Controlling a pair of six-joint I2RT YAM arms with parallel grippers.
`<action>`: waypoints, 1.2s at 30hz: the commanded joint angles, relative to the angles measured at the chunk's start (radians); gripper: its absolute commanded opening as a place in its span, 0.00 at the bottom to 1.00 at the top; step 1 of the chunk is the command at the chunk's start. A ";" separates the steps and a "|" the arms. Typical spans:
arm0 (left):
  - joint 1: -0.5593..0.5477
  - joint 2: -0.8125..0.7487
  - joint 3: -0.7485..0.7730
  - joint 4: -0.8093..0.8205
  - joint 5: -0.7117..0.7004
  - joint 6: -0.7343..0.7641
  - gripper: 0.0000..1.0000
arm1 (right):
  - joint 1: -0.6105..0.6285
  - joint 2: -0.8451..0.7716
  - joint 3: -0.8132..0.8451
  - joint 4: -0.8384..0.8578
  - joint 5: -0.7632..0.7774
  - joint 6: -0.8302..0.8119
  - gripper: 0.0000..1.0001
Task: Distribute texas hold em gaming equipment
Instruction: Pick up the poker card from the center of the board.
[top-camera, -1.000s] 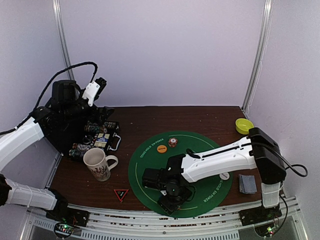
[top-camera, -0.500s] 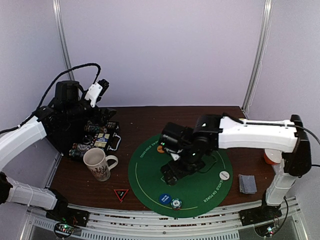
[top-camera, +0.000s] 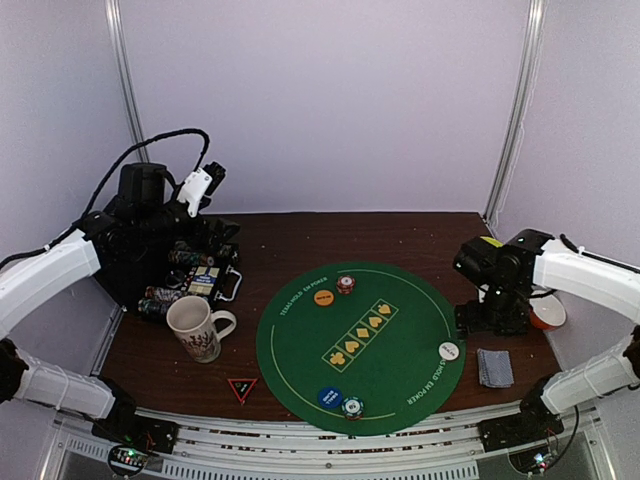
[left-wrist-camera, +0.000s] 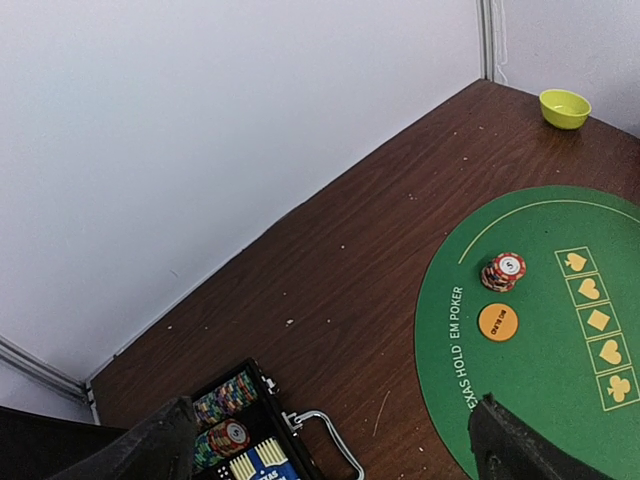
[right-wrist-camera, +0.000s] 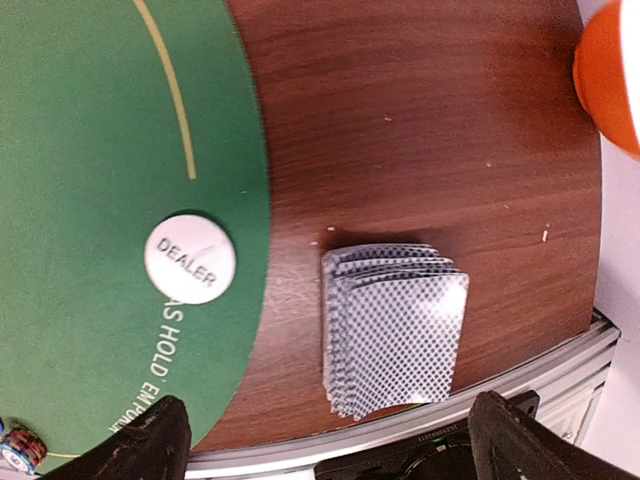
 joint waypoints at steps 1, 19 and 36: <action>0.003 0.017 -0.001 0.054 0.017 -0.015 0.98 | -0.120 -0.060 -0.072 0.016 -0.017 -0.039 1.00; 0.003 -0.032 -0.084 0.121 0.037 0.023 0.98 | -0.271 0.118 -0.194 0.024 -0.143 -0.158 1.00; 0.004 -0.056 -0.096 0.129 0.034 0.068 0.98 | -0.279 0.307 -0.216 0.072 -0.169 -0.184 1.00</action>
